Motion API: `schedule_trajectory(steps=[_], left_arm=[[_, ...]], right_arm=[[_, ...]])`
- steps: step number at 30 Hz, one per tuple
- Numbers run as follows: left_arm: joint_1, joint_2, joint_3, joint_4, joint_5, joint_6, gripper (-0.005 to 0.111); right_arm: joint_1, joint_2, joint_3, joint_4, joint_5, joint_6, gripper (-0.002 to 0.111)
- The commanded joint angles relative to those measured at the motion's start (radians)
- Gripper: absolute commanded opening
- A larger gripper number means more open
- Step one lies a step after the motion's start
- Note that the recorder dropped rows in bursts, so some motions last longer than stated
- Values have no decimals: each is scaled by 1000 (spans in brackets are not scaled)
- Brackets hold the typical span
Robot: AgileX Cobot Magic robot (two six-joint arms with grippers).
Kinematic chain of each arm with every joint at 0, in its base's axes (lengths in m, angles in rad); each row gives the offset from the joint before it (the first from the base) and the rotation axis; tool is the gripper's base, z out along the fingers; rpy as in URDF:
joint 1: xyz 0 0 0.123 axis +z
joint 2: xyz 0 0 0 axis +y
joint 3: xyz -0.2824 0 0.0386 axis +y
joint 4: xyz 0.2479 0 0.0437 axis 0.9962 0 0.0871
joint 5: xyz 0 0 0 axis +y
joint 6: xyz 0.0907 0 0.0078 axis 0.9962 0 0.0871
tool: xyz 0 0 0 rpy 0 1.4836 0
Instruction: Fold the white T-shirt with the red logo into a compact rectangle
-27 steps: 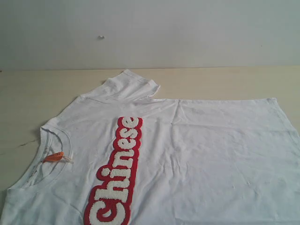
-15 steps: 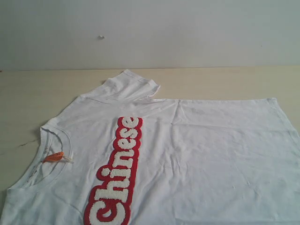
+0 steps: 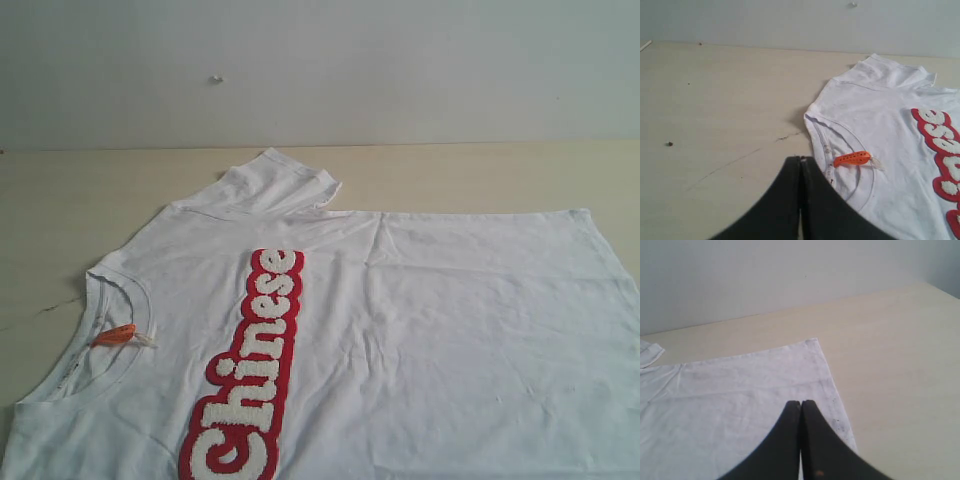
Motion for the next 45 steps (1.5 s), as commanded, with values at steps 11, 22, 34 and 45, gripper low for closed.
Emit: schedule_trajectory(steps=[11, 22, 34, 45], left_arm=[[0, -7, 0, -58, -238, -21, 0], [0, -7, 0, -58, -480, -33, 0], [0, -7, 0, -58, -661, -435, 0], [-2, 95, -144, -19, -378, -471, 0]], right_arm=[[-5, -6, 5, 38, -235, 4, 0], [-5, -6, 5, 115, -476, 188, 0], [-5, -6, 5, 171, -591, 404, 0], [-5, 21, -131, 13, -453, 372, 0]])
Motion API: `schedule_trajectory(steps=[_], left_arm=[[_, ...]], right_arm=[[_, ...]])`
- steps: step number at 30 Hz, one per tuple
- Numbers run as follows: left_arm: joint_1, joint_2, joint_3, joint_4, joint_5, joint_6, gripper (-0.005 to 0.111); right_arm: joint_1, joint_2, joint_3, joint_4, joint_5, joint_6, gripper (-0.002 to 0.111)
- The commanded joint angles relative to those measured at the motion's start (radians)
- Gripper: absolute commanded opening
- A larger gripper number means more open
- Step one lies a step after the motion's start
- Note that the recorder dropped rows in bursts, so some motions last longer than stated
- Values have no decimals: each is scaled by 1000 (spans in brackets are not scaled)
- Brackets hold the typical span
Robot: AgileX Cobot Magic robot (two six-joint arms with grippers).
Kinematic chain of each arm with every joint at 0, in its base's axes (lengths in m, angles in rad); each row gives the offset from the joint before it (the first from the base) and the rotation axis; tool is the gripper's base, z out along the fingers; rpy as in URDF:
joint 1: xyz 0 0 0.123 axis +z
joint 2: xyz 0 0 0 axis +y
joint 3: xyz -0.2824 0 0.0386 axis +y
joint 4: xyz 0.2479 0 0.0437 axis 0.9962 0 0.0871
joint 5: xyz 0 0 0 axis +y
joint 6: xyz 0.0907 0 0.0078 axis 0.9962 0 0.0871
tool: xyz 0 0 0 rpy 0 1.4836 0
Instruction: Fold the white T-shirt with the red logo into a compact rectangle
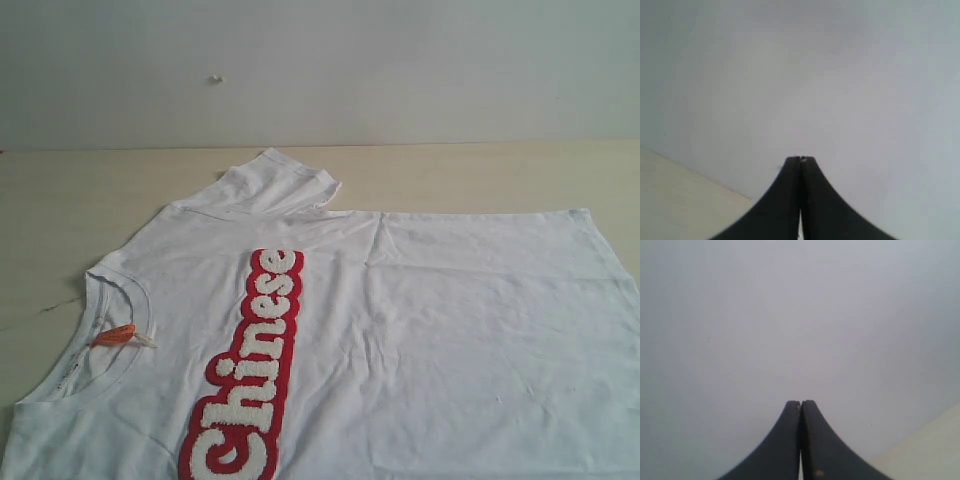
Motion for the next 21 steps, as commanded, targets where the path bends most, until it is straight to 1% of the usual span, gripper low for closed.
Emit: schedule_trajectory(steps=[1, 3, 8, 12, 16, 21], left_arm=[[-2, 103, -93, 13, 84, 3, 0], [-2, 164, -142, 16, 112, 27, 0], [-3, 354, -295, 16, 206, 162, 0], [-5, 491, -423, 14, 291, 259, 0], [-55, 610, -518, 12, 352, 373, 0], [-141, 778, -625, 9, 465, 563, 0]], right_arm=[[-5, 38, -74, -58, 26, -46, 0], [-5, 78, -105, -58, 26, -55, 0], [-5, 184, -188, -58, 31, -103, 0], [15, 275, -280, -58, 97, -135, 0], [57, 393, -387, -58, 219, -247, 0], [103, 554, -503, -120, 292, -264, 0]])
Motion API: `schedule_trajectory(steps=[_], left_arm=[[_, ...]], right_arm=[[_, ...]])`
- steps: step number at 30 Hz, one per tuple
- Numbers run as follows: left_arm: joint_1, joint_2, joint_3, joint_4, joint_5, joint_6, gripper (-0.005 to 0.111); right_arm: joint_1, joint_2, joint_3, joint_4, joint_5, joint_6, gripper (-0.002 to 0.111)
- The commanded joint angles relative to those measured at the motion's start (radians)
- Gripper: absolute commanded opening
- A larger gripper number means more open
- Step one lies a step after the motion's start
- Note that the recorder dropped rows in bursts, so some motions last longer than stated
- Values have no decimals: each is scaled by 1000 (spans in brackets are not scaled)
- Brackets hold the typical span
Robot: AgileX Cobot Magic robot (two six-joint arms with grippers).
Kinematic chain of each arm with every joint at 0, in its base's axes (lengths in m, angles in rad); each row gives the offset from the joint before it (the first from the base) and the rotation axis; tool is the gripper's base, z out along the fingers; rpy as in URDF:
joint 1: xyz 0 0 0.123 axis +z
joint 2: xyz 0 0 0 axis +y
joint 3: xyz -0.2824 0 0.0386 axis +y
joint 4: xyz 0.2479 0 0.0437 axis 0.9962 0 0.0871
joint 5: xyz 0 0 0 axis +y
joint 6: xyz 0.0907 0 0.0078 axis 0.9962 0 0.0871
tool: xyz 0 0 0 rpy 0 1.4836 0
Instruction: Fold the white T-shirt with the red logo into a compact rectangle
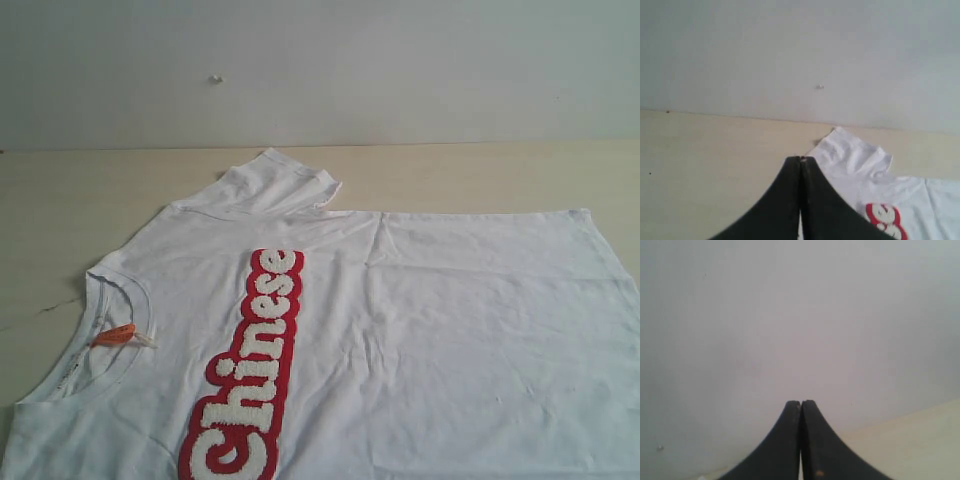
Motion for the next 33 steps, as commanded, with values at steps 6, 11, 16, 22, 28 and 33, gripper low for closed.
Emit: schedule_trajectory(steps=[6, 11, 16, 22, 28, 33], left_arm=[[-104, 294, -161, -75, 228, 374, 0], [-104, 403, -217, -275, 341, 671, 0], [-108, 487, -257, -383, 450, 944, 0], [-108, 612, -267, -379, 528, 1214, 0], [-108, 690, -267, -279, 514, 1443, 0], [-108, 773, -267, -229, 504, 1619, 0]], right_arm=[[85, 298, -194, -99, 117, -109, 0], [132, 425, -280, -99, 201, -267, 0], [155, 522, -321, -96, 233, -377, 0], [155, 669, -329, -98, 285, -740, 0], [155, 809, -329, -94, 538, -1437, 0], [155, 933, -329, -96, 649, -1520, 0]])
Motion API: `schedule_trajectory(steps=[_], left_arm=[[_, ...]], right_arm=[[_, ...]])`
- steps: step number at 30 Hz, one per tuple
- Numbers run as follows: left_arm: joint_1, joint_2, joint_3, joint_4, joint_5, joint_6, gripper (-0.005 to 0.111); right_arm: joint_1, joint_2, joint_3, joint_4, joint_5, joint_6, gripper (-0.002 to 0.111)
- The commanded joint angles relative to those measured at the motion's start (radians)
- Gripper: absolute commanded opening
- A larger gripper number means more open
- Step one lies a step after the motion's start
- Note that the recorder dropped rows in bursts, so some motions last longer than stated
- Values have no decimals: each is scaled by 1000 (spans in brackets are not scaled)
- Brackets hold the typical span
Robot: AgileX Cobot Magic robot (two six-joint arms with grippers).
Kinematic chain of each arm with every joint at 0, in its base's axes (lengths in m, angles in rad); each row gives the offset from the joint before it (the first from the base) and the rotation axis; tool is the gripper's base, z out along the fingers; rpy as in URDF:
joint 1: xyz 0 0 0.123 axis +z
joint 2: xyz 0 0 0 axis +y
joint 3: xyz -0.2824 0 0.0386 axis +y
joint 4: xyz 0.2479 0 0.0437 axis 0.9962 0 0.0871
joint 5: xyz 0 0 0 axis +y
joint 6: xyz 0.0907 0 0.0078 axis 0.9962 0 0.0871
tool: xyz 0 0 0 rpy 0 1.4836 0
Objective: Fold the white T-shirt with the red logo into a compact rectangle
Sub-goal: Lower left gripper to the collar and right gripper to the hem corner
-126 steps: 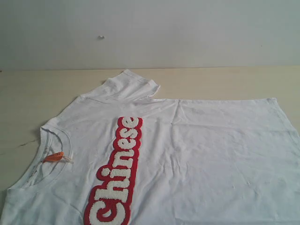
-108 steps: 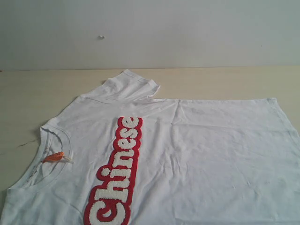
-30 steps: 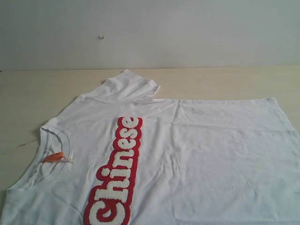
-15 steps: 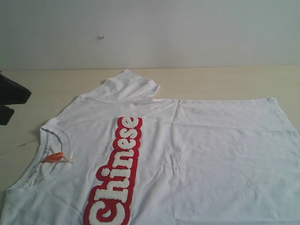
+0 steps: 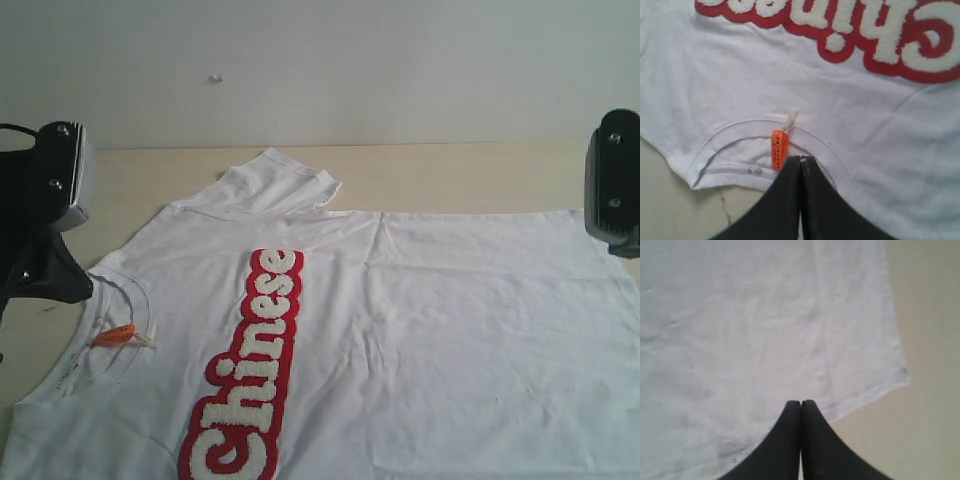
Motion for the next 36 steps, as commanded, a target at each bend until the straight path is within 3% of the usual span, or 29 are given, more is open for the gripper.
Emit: schedule_trajectory(steps=[1, 10, 21, 25, 31, 36], left_arm=[[-3, 67, -7, 44, -11, 138, 0], [-3, 178, -7, 130, -64, 172, 0], [-3, 265, -7, 61, -125, 155, 0], [-3, 267, -7, -14, -130, 155, 9], [-3, 267, -7, -15, -126, 155, 55], [-3, 267, -7, -15, -129, 155, 84]], right_arm=[[1, 87, -6, -6, 64, -54, 0], [1, 168, -6, -66, 64, -73, 0], [1, 182, -6, -47, -40, 66, 1], [1, 182, -6, -47, -40, 64, 22], [1, 182, -6, -47, -56, 64, 73], [1, 182, -6, -39, -56, 64, 91]])
